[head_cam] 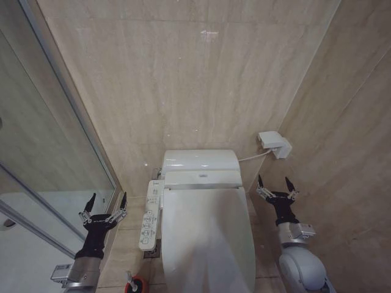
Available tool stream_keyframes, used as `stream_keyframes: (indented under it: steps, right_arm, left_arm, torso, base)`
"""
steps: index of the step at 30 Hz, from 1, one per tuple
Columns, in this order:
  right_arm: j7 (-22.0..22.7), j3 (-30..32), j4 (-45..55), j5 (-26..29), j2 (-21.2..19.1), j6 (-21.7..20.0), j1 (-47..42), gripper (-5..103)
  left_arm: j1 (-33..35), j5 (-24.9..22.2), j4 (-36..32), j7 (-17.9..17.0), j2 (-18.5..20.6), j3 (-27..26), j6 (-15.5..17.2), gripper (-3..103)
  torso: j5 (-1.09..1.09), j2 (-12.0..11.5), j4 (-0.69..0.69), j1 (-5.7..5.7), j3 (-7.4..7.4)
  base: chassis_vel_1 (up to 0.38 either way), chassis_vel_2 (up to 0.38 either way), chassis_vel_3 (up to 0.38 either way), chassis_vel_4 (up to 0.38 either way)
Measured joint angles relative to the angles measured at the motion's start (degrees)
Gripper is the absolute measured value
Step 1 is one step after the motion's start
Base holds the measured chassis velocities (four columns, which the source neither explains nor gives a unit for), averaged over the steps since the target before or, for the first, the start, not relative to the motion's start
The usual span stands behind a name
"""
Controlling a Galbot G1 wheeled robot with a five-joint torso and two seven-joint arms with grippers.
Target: Open the toilet lid, clean the toilet bowl with a toilet brush, close the toilet lid, and flush.
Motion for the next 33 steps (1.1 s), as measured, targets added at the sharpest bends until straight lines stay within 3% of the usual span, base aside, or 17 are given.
stream_keyframes:
  steps: [33]
  right_arm:
    - [0.0,0.0,0.0,0.0,0.0,0.0,0.0,100]
  left_arm:
    - [-0.2,0.4,0.1,0.1,0.0,0.1,-0.1,100]
  torso:
    - [-0.02,0.0,0.01,0.01,0.0]
  base:
    - [0.026,-0.022,-0.021,0.025]
